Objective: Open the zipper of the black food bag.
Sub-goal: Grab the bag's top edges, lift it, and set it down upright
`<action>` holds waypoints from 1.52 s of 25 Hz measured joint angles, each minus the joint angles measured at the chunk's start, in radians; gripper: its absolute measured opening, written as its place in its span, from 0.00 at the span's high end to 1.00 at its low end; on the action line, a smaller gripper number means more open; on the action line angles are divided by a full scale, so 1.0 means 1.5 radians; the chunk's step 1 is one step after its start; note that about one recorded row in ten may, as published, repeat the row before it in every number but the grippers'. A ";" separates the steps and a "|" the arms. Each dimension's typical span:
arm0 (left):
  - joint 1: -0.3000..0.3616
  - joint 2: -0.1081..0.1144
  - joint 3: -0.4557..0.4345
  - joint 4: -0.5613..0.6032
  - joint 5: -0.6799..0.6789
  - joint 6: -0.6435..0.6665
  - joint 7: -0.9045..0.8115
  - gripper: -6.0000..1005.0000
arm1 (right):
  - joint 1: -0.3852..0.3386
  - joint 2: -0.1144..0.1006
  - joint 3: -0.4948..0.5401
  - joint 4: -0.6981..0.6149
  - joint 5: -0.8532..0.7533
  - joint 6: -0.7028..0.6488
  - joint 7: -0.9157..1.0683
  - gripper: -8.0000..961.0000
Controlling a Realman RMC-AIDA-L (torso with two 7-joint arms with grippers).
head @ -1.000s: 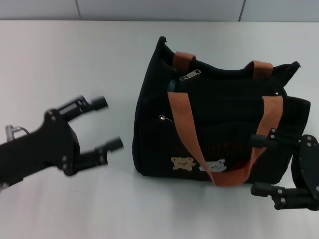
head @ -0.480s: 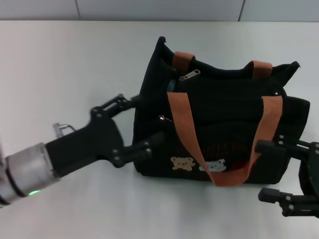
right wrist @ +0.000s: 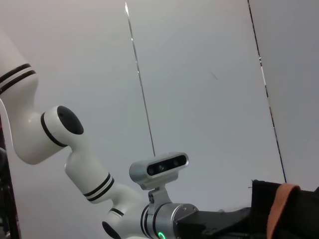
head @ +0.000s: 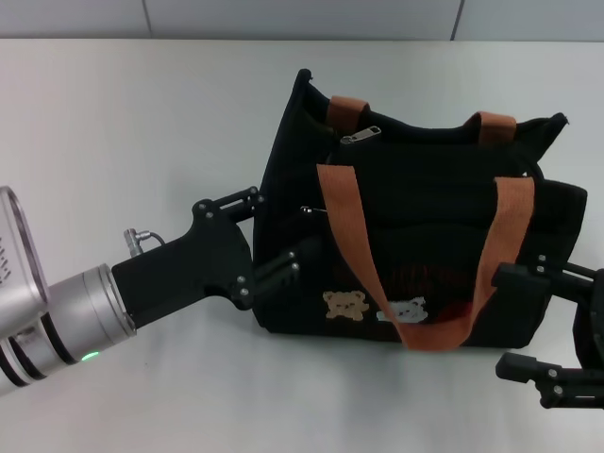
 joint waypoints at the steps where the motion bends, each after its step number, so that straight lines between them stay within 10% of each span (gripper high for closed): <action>1: 0.001 0.000 -0.001 -0.001 0.000 0.004 0.004 0.32 | 0.000 0.000 0.000 0.000 0.000 0.000 0.000 0.13; 6: 0.005 0.000 -0.006 -0.001 0.000 0.009 0.016 0.59 | 0.002 -0.001 0.000 0.000 0.000 0.001 0.000 0.13; 15: 0.005 0.001 -0.005 -0.003 0.000 0.010 0.048 0.77 | 0.001 0.000 0.000 0.000 0.000 0.006 0.000 0.13; 23: -0.006 0.006 -0.027 0.011 -0.001 0.043 0.408 0.83 | -0.001 0.001 0.001 0.004 0.030 0.001 -0.001 0.12; 38: -0.118 0.004 0.022 0.242 -0.101 0.245 0.389 0.84 | 0.017 0.019 -0.033 0.122 0.292 0.132 -0.006 0.13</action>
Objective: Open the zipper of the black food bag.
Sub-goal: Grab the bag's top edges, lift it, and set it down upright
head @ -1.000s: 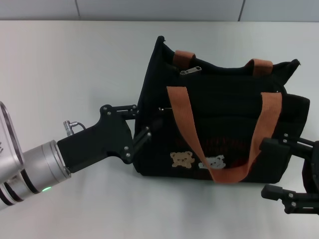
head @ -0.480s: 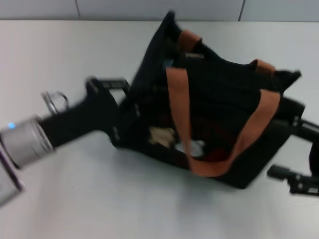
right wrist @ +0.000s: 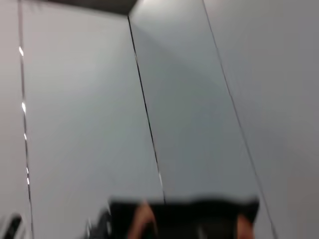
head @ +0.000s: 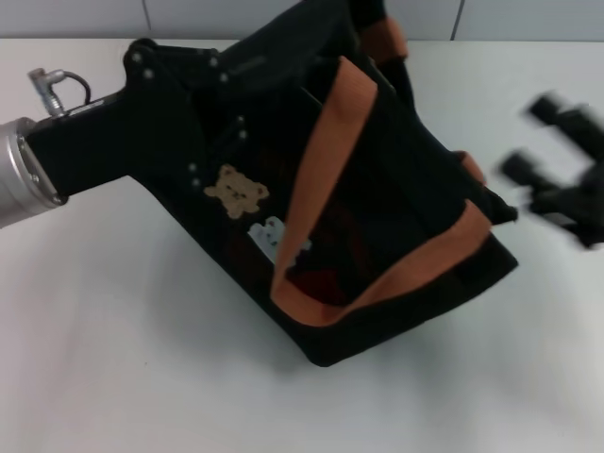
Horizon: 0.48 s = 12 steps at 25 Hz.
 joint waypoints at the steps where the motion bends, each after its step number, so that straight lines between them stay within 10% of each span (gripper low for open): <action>1: 0.000 0.000 0.016 0.000 -0.012 0.000 0.008 0.85 | 0.013 0.000 -0.019 0.014 -0.010 0.035 -0.001 0.13; 12: 0.016 -0.003 0.176 -0.004 -0.119 -0.002 0.072 0.85 | 0.093 0.001 -0.216 0.078 -0.027 0.243 0.002 0.13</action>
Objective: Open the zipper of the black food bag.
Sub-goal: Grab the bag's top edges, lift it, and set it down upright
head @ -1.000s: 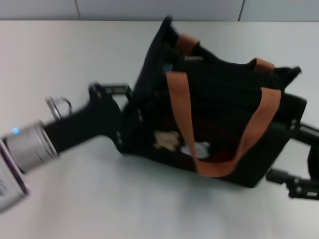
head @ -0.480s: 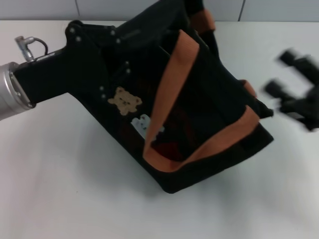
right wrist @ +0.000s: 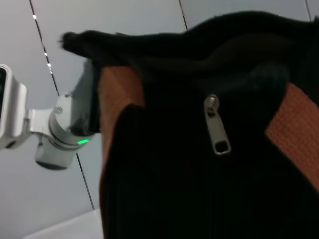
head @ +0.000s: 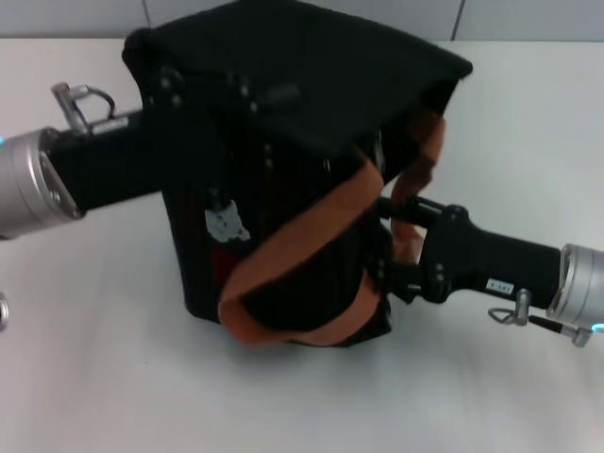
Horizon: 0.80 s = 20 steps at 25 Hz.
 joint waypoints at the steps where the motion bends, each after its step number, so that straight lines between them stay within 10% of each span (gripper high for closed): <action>1: 0.002 0.000 0.014 -0.001 -0.002 0.000 0.013 0.85 | -0.003 0.000 -0.003 0.000 0.000 0.004 -0.001 0.13; 13: 0.035 -0.004 0.065 -0.059 -0.003 -0.025 0.122 0.86 | -0.123 0.002 0.114 0.049 0.046 -0.183 -0.257 0.13; 20: 0.032 -0.004 0.066 -0.074 -0.001 -0.025 0.126 0.87 | -0.104 0.003 0.138 0.172 0.067 -0.161 -0.484 0.13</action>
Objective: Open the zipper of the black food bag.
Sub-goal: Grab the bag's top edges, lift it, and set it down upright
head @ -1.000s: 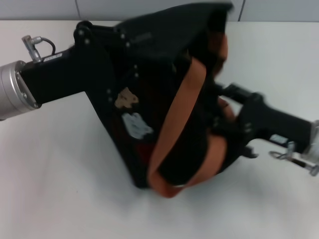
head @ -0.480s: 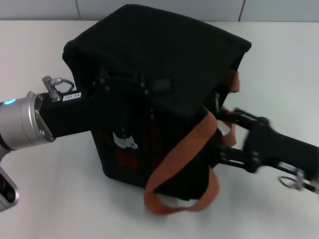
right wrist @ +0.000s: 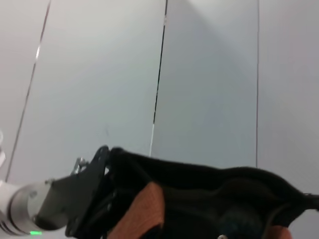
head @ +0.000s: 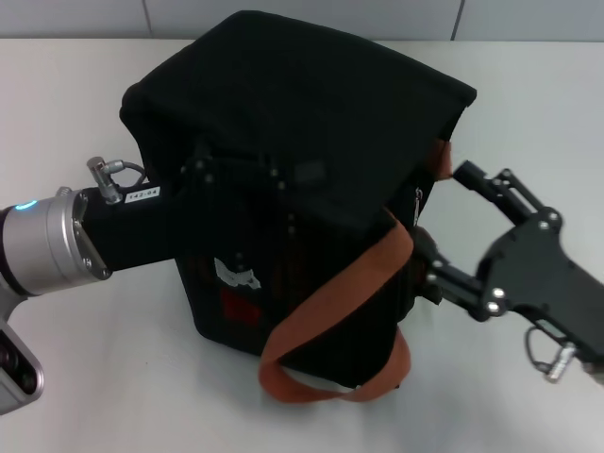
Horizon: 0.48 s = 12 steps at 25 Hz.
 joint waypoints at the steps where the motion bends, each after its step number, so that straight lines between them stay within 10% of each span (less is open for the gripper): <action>1: -0.001 0.000 0.000 -0.002 0.000 0.000 0.000 0.87 | 0.004 0.000 0.004 0.012 0.000 0.008 -0.020 0.13; 12: -0.002 0.000 0.006 -0.007 -0.003 0.002 0.000 0.88 | 0.010 0.001 0.068 0.082 0.001 0.045 -0.186 0.23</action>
